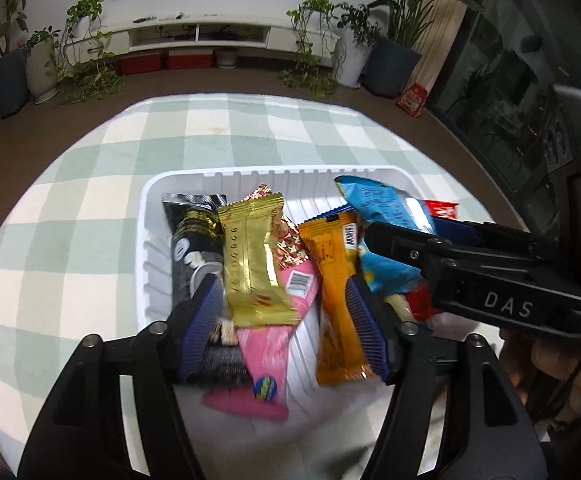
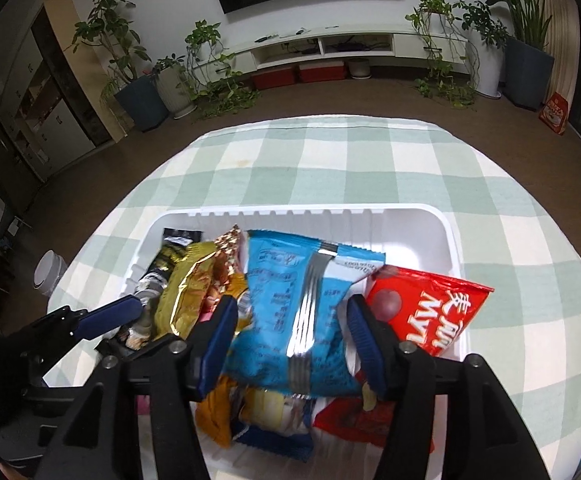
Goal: Organize snacks
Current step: 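Withdraw both tools from the tray toward the remaining snacks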
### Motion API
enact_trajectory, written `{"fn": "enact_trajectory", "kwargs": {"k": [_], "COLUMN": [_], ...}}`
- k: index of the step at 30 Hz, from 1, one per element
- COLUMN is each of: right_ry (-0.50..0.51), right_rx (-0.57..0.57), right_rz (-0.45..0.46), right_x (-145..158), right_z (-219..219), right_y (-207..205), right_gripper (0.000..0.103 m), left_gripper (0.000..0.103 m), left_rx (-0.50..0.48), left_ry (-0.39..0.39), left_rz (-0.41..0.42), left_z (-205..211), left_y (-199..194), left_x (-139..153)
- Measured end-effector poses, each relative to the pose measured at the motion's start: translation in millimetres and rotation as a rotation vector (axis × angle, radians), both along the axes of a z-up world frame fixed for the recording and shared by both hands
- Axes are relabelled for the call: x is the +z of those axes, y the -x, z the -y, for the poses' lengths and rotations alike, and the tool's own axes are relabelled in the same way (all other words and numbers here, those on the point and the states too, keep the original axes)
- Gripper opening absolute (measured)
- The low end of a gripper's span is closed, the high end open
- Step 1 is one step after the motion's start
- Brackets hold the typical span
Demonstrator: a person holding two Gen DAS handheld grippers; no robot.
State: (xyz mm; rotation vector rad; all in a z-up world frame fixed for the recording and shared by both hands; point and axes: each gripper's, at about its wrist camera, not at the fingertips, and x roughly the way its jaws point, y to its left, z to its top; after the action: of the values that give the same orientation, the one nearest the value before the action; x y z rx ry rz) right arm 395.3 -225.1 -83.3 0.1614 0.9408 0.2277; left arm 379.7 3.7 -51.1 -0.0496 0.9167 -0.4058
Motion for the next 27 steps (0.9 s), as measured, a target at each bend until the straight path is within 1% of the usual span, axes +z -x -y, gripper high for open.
{"fn": "enact_trajectory", "kwargs": {"k": [1, 2, 3, 4, 5, 7, 8, 9, 12, 14, 16, 19, 21, 22, 24, 25, 27], "right_ry": [-0.009, -0.016, -0.030, -0.043, -0.064, -0.113, -0.130, -0.154, -0.219, -0.245, -0.238, -0.199, -0.225, -0.258, -0.303, -0.315, -0.317], "right_rx": [0.003, 0.007, 0.012, 0.015, 0.017, 0.016, 0.012, 0.003, -0.029, -0.038, -0.026, -0.014, -0.035, -0.061, -0.105, -0.121, -0.156], "right_rz": [0.007, 0.012, 0.019, 0.026, 0.038, 0.065, 0.075, 0.087, 0.101, 0.104, 0.105, 0.086, 0.080, 0.077, 0.083, 0.091, 0.116], "right_x": [3.8, 7.2, 11.6, 15.6, 21.3, 31.7, 35.1, 39.3, 44.8, 44.6, 43.3, 38.3, 35.3, 34.1, 31.4, 30.1, 27.6], "right_z": [0.8, 1.6, 3.4, 5.5, 9.2, 18.8, 23.0, 29.3, 44.7, 50.2, 50.2, 48.1, 52.5, 56.4, 63.6, 65.8, 68.3], "right_y": [4.6, 8.8, 14.8, 20.2, 28.5, 46.9, 55.1, 67.5, 101.5, 124.8, 146.5, 175.4, 188.3, 195.7, 207.2, 211.6, 220.9], "right_gripper": [0.065, 0.068, 0.072, 0.074, 0.079, 0.086, 0.090, 0.092, 0.094, 0.096, 0.096, 0.095, 0.095, 0.095, 0.095, 0.095, 0.096], "left_gripper": [0.073, 0.077, 0.083, 0.085, 0.086, 0.096, 0.097, 0.097, 0.099, 0.099, 0.099, 0.099, 0.099, 0.099, 0.099, 0.099, 0.099], "left_rx": [0.002, 0.007, 0.011, 0.015, 0.024, 0.045, 0.054, 0.065, 0.101, 0.127, 0.148, 0.171, 0.170, 0.167, 0.154, 0.154, 0.169], "left_ry": [0.009, 0.016, 0.024, 0.030, 0.034, 0.047, 0.057, 0.069, 0.098, 0.107, 0.108, 0.121, 0.099, 0.074, 0.033, 0.001, -0.052], "left_rz": [0.011, 0.020, 0.030, 0.038, 0.047, 0.059, 0.063, 0.064, 0.062, 0.040, 0.026, -0.017, -0.069, -0.084, -0.092, -0.094, -0.087], "left_z": [-3.5, -6.2, -9.2, -12.5, -16.5, -23.8, -27.4, -30.8, -39.9, -44.5, -45.2, -36.4, -20.7, -11.0, 4.6, 15.4, 28.7], "left_y": [7.7, 14.7, 22.8, 31.3, 41.6, 63.0, 73.9, 86.4, 124.5, 151.9, 177.4, 211.5, 228.0, 233.7, 241.2, 245.8, 248.2], "left_x": [5.1, 9.1, 13.5, 18.0, 22.9, 30.7, 34.1, 36.3, 35.6, 29.1, 22.2, 8.8, -2.1, -6.7, -11.8, -12.3, -13.4]}}
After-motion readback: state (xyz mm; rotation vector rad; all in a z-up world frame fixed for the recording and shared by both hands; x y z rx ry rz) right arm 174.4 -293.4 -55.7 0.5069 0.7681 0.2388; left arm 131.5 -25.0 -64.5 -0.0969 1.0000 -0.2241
